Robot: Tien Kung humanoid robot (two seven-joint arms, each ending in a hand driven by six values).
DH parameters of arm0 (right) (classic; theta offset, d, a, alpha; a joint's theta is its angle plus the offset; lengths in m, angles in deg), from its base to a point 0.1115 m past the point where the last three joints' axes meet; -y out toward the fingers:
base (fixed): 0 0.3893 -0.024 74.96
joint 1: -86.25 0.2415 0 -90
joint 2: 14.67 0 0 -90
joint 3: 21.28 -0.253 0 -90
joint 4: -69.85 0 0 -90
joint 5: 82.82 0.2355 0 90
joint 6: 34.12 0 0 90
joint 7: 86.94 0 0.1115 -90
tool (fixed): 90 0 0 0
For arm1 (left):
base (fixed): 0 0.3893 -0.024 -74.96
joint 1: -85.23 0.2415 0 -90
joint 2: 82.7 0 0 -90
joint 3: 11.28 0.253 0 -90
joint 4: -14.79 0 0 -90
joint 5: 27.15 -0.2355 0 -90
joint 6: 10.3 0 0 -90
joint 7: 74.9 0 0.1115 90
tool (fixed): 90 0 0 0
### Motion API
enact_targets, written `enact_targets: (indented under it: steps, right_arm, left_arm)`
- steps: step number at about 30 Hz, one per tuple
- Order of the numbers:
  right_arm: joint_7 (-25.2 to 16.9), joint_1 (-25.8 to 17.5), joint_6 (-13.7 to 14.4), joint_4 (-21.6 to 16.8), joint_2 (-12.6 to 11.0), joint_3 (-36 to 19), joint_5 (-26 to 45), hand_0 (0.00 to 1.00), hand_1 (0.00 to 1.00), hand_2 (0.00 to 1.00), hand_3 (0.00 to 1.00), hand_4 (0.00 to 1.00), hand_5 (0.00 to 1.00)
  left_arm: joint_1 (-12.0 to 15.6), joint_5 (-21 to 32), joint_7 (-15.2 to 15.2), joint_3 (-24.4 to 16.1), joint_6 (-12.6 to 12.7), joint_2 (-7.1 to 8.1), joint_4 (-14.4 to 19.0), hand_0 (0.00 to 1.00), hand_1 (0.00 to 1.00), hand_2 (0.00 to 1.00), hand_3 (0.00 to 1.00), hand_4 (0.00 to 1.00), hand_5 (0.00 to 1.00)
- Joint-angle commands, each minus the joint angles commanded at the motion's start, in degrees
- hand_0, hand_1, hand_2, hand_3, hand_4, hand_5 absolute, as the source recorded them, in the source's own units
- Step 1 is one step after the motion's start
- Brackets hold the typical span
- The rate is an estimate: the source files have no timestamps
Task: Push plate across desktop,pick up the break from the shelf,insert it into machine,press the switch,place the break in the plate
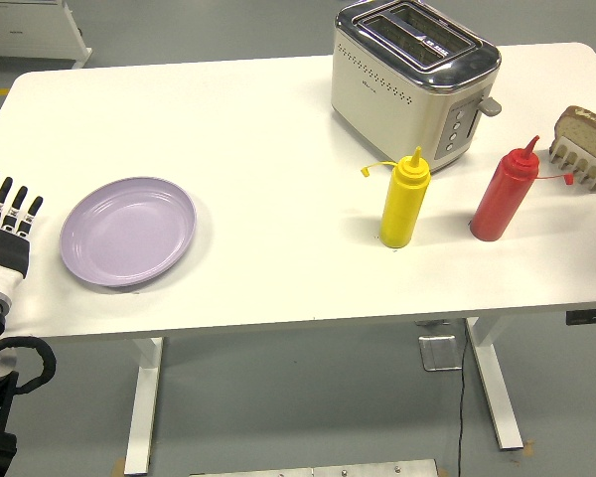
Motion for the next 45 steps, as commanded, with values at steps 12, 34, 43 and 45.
enact_targets:
  steps: [12,34,43,45]
  right_arm:
    - [0.34,0.01,-0.24,0.06,0.08,-0.38,0.36,0.815,0.766,0.751,0.676,0.427,0.476]
    - [-2.38,1.44,6.35,-0.10,-0.81,2.41,-9.66,0.833,0.797,0.775,0.715,0.449,0.410]
    - [2.07,6.20,15.11,3.36,-4.42,7.31,-27.33,0.901,0.855,0.857,0.861,0.646,0.342]
    - [4.04,7.53,16.10,4.59,-5.28,8.23,-31.51,0.935,0.894,0.896,0.902,0.702,0.292]
  left_arm:
    - [-0.68,-0.18,-0.61,0.96,0.60,-0.36,-1.69,0.843,0.915,0.906,0.807,0.631,0.998]
    - [-3.48,0.11,-0.77,5.50,-0.14,-1.24,-5.80,0.871,0.934,0.928,0.826,0.632,0.998]
    - [-5.12,0.29,-0.35,7.59,-0.69,-1.69,-7.10,0.876,0.938,0.934,0.838,0.630,0.998]
    - [-5.50,0.38,-0.31,8.08,-0.73,-1.80,-7.53,0.880,0.938,0.936,0.841,0.633,0.998]
